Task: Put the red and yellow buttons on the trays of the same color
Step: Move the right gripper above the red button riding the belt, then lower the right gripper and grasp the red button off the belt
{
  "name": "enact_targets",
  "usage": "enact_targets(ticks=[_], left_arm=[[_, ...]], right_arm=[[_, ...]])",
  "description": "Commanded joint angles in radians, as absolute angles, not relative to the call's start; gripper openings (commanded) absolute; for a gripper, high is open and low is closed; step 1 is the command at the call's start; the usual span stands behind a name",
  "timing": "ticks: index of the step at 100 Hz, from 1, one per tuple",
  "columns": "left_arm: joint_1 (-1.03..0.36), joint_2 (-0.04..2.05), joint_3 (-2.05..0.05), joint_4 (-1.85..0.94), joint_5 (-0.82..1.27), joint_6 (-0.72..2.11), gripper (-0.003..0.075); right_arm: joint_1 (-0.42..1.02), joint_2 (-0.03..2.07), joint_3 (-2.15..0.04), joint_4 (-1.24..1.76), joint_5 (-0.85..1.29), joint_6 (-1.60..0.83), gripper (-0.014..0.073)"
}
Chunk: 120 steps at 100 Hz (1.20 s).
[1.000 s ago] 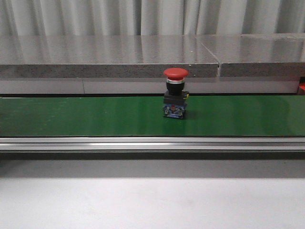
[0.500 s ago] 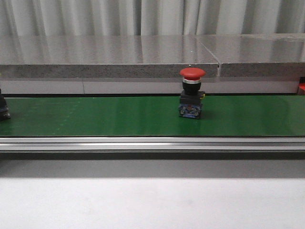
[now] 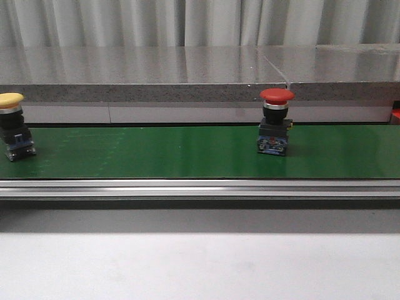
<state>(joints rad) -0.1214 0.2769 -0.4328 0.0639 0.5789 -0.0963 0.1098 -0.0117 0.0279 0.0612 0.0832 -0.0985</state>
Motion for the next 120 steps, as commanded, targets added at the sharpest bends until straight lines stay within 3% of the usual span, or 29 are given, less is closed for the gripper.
enact_targets(ticks=[1,32,78,120], left_arm=[[-0.130,0.278,-0.455,0.056,0.489,-0.096,-0.0017],[-0.130,0.278,-0.455,0.056,0.489,-0.096,-0.0019],[-0.130,0.278,-0.455,0.054,0.489,-0.096,-0.0019],[-0.130,0.278,-0.455,0.054,0.489,-0.096,-0.0019]], right_arm=[[0.112,-0.030,0.004,0.072,-0.023,-0.101,0.0099],[0.112,0.082,-0.203,0.121,0.142,-0.101,0.0099],[0.112,0.616,-0.673,0.189,0.673,-0.101,0.0099],[0.112,0.825,-0.747,0.197,0.643,-0.101,0.0099]])
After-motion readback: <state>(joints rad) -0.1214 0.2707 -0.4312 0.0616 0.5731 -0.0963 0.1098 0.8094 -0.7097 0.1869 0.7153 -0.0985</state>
